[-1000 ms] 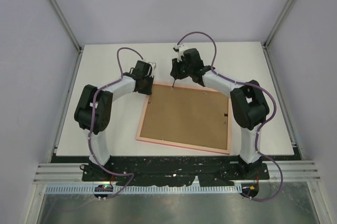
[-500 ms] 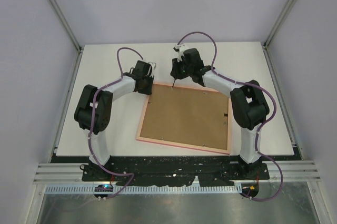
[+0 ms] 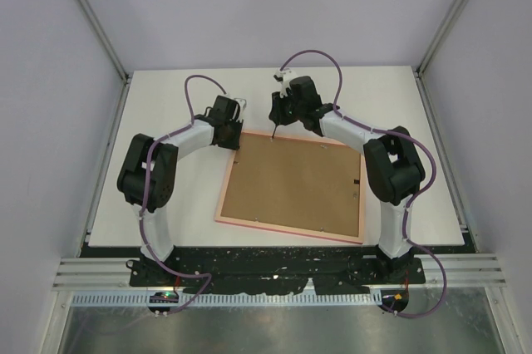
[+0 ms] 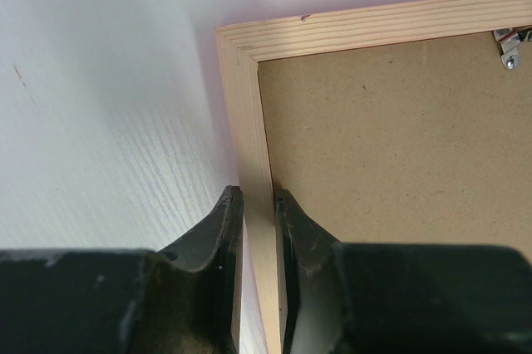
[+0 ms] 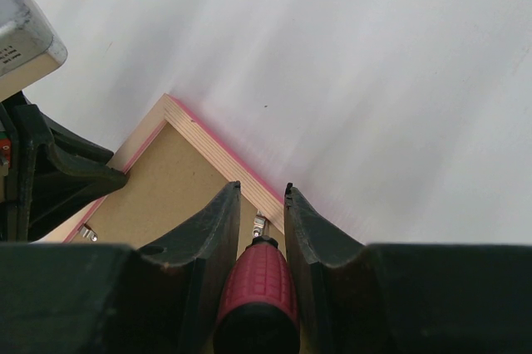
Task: Take the photo out of the frame
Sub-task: Release the photo frame item from the photo frame.
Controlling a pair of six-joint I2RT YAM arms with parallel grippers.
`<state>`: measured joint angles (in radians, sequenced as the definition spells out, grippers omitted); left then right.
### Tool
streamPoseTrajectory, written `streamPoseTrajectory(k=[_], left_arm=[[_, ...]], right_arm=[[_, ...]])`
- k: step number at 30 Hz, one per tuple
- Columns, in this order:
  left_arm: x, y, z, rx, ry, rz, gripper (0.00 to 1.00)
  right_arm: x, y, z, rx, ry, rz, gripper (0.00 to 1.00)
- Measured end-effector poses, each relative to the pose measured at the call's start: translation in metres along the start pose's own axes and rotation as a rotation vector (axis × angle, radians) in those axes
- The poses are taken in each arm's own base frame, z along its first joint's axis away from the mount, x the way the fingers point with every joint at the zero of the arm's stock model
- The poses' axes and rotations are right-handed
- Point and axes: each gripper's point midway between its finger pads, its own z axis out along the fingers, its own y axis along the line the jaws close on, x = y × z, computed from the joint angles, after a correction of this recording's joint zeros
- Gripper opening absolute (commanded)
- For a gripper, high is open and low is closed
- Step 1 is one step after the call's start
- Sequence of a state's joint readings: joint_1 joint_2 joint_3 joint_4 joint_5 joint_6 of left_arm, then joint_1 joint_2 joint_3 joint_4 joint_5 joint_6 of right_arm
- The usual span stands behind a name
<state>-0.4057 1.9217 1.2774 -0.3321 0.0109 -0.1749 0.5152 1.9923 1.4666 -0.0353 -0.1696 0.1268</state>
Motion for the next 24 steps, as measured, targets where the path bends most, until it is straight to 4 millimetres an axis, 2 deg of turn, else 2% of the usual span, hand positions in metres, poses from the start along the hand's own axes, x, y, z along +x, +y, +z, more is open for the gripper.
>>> streamPoseTrajectory(k=[24], left_arm=[[0.0000, 0.0000, 0.0000, 0.000, 0.000, 0.000, 0.09]], right_arm=[[0.0004, 0.0021, -0.0001, -0.017, 0.002, -0.020, 0.08]])
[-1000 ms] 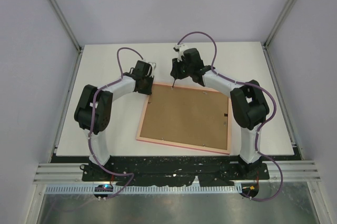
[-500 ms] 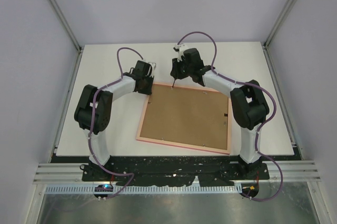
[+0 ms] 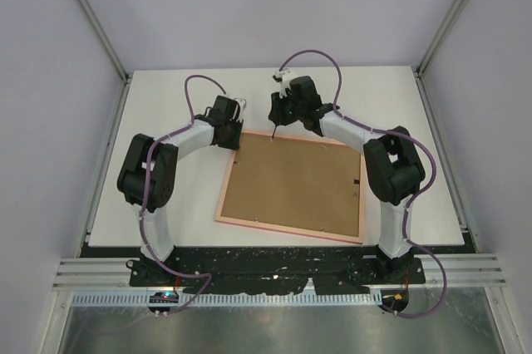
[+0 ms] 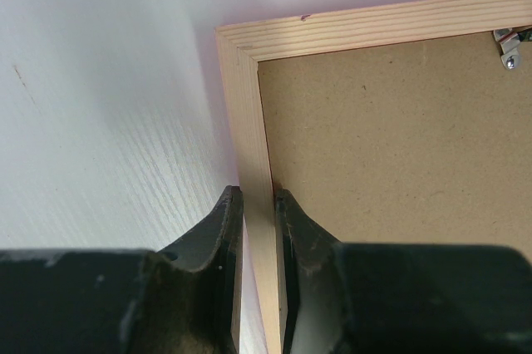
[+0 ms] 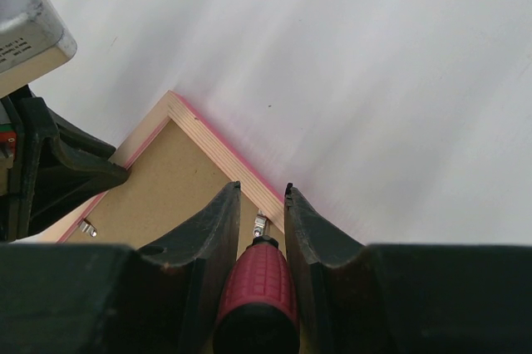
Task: Take the photo out of the frame
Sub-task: Release the photo frame item from the photo frame.
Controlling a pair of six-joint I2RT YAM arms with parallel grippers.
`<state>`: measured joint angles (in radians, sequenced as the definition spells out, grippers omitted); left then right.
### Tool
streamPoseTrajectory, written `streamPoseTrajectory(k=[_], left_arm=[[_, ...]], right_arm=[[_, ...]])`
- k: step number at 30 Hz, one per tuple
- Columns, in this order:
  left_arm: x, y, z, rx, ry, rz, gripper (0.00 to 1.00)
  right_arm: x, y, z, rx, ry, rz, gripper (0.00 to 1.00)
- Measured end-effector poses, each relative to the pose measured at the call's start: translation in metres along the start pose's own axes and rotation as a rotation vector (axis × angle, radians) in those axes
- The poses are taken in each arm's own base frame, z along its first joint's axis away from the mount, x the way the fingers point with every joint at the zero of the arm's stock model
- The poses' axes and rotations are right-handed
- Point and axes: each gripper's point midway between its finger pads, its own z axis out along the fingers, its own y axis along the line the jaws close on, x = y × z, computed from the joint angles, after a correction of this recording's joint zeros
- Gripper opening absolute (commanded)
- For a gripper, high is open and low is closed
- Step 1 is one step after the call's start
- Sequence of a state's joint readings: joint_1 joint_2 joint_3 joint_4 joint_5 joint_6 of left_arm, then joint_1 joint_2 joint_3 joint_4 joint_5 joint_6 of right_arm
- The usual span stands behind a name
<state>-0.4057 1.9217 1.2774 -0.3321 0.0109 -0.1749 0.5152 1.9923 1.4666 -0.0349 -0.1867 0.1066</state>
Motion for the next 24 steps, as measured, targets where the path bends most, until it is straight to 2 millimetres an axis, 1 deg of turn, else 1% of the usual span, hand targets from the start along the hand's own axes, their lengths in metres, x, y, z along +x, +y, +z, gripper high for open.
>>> streamPoseTrajectory(k=[24], left_arm=[[0.0002, 0.0001, 0.0000, 0.000, 0.001, 0.000, 0.09]], right_arm=[[-0.0005, 0.0094, 0.0018, -0.024, -0.006, -0.083, 0.08]])
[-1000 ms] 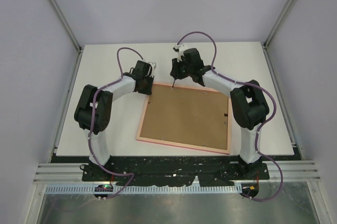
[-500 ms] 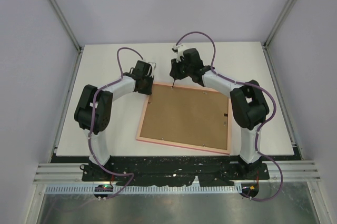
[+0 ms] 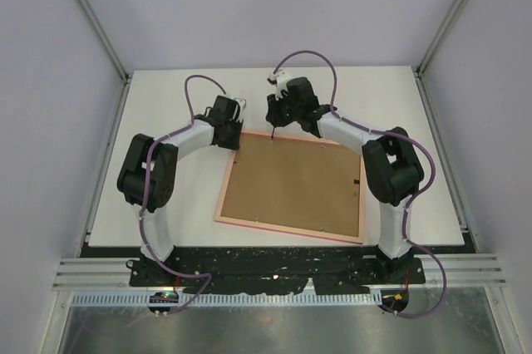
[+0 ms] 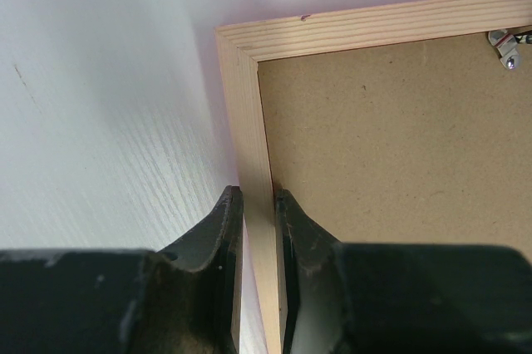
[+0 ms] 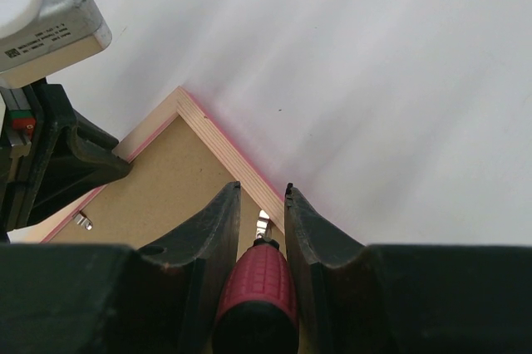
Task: Take the photo out of the frame
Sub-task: Release the photo frame item from the photo frame.
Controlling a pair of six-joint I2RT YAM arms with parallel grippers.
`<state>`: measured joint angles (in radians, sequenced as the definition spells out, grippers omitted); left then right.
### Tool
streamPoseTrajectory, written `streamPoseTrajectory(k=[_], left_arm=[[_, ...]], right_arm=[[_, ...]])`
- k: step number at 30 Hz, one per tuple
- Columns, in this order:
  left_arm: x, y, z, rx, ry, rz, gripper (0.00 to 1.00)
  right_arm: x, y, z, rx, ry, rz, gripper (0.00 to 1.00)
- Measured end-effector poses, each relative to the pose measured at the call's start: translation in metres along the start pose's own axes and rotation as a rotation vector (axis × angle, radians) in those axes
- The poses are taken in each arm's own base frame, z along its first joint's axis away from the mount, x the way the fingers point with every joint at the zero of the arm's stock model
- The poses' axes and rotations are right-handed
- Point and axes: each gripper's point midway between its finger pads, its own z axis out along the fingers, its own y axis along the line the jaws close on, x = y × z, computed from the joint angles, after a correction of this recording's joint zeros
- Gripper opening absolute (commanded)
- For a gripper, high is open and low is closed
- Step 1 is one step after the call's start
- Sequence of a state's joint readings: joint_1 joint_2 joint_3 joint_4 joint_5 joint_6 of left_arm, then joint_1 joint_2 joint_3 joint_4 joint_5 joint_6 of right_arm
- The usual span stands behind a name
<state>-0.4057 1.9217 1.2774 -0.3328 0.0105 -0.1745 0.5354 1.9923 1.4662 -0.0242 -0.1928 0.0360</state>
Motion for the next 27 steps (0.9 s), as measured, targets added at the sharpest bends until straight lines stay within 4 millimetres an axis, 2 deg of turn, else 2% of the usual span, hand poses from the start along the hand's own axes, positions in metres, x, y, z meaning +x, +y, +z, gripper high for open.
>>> streamPoseTrajectory(k=[14, 27], left_arm=[[0.0000, 0.0000, 0.0000, 0.000, 0.000, 0.000, 0.09], [-0.0002, 0.0000, -0.0002, 0.000, 0.000, 0.000, 0.09]], right_arm=[[-0.0005, 0.0010, 0.0011, 0.025, -0.003, -0.012, 0.08], [-0.0001, -0.0024, 0.0005, 0.060, 0.000, 0.054, 0.08]])
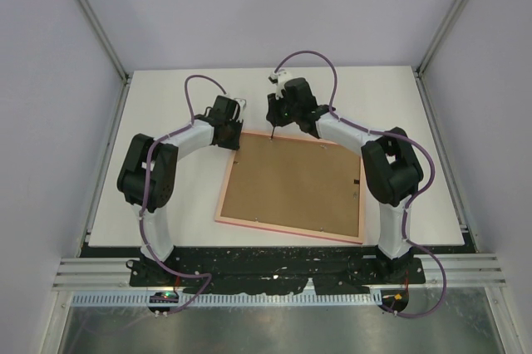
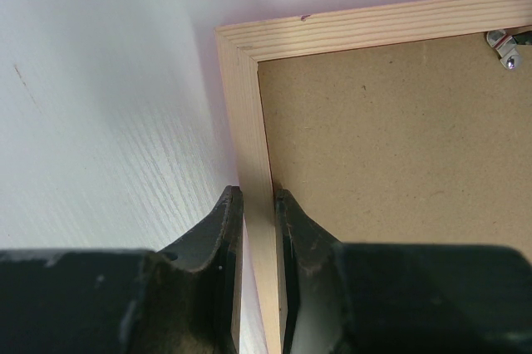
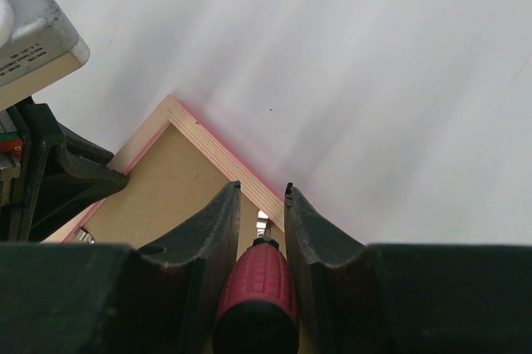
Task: Take the photo out of the frame
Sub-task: Release the photo frame item from the photo frame.
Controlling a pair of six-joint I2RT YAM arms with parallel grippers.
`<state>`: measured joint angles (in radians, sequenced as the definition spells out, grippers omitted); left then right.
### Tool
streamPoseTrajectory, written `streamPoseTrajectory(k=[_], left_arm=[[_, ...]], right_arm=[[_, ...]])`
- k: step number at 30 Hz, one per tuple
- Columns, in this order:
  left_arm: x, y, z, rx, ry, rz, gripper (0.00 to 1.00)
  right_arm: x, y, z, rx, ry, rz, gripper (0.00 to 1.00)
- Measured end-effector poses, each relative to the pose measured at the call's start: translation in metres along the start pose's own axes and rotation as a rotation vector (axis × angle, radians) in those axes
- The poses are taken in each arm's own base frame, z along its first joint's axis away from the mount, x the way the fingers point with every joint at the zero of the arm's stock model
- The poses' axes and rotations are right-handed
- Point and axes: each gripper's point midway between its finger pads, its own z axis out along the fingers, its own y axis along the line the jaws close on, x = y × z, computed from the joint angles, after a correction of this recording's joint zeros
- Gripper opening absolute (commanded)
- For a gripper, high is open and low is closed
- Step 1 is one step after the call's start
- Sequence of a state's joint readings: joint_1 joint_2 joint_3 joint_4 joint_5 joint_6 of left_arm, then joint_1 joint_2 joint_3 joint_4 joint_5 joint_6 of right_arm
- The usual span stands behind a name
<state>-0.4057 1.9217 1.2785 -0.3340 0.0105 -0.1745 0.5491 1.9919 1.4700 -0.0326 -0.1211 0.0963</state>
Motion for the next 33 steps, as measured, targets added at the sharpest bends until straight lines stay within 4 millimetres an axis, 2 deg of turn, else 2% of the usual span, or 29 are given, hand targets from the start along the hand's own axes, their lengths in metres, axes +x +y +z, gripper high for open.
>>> streamPoseTrajectory(k=[33], left_arm=[[0.0005, 0.0003, -0.0001, -0.001, 0.002, 0.000, 0.09]], right_arm=[[0.0013, 0.0083, -0.0007, -0.062, 0.007, -0.067, 0.08]])
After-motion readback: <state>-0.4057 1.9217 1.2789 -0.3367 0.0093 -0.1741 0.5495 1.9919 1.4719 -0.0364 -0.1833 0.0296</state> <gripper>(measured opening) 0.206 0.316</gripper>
